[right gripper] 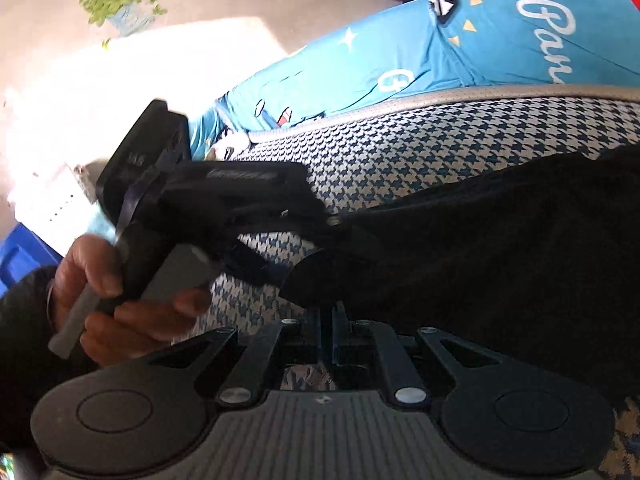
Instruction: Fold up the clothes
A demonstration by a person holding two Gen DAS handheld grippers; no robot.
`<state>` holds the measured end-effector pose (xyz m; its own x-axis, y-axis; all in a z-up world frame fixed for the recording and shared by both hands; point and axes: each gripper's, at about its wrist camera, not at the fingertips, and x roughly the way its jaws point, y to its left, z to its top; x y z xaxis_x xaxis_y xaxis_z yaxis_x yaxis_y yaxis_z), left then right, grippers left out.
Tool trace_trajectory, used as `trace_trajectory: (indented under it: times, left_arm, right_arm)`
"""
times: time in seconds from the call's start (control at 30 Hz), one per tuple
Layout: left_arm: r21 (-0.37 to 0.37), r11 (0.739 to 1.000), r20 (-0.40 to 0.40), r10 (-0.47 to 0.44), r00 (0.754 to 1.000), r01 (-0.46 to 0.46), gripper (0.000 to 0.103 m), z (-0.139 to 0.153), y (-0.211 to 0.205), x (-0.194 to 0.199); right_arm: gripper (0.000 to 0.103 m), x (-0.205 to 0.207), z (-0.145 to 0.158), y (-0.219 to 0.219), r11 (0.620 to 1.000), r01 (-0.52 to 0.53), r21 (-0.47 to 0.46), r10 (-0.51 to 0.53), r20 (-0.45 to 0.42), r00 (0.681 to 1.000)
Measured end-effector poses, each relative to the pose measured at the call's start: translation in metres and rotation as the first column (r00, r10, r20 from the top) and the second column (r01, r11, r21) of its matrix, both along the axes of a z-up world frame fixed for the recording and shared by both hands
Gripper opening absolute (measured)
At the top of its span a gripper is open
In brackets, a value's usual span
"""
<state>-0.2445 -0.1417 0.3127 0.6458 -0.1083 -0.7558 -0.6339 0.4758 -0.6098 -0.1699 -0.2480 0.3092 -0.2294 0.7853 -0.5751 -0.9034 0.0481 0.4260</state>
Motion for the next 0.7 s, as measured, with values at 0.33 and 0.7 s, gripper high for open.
trace_trajectory:
  times: [0.33,0.7]
  left_arm:
    - [-0.011,1.000,0.007,0.007,1.000,-0.007,0.050,-0.002,0.002,0.007]
    - [-0.022,1.000,0.008,0.011,1.000,-0.011,0.050,0.000,0.002,0.009]
  right_arm:
    - [0.059,-0.044,-0.001,-0.003,0.996,-0.083,-0.026,0.087,0.319,0.944]
    - [0.045,-0.084,-0.020,0.011,0.996,-0.081,-0.037,0.088,0.561,0.823]
